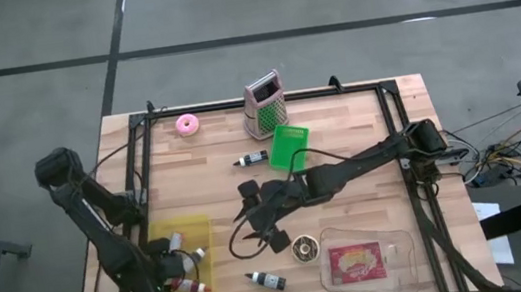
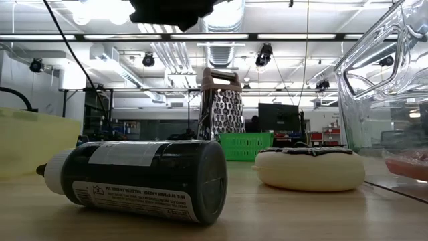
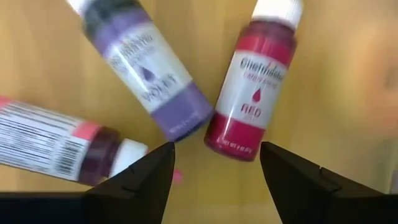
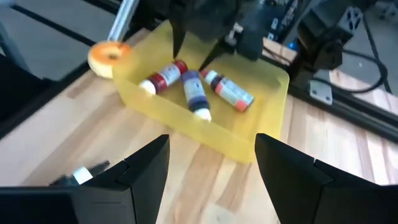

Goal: Pick & Place Food Item
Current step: Put the pink donut into the green bin

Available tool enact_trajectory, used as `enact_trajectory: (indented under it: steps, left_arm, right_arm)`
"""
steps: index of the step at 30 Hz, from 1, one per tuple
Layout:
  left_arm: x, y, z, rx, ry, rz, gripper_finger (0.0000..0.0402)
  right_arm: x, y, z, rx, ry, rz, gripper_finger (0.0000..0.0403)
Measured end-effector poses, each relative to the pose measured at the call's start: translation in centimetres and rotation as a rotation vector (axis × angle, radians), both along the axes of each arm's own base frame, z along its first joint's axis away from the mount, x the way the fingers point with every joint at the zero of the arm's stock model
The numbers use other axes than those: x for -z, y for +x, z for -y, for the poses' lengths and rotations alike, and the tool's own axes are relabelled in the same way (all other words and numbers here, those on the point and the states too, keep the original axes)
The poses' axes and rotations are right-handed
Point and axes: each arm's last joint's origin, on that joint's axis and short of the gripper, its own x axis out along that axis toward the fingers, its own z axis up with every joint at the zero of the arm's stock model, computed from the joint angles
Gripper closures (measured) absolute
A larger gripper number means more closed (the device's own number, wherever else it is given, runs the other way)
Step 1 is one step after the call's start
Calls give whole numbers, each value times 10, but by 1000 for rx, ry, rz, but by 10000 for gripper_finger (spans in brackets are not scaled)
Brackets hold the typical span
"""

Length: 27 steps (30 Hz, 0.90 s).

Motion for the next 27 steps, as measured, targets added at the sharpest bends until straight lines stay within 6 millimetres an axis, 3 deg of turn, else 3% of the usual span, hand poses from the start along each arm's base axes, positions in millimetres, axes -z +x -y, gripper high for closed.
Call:
enact_trajectory:
  steps: [10,18,22,27]
  left_arm:
    - [-35,1,-18,-20,107,460,159]
    - [-54,5,-34,-88,463,919,159]
    - [-54,8,-45,-113,590,984,159]
    - [-45,10,-74,-195,589,926,159]
  right_arm:
    - [21,-6,6,121,-146,-62,172]
    - [30,-4,25,158,-141,-24,172]
    - [29,-1,33,119,-94,50,172]
    - [30,0,38,117,-116,62,172]
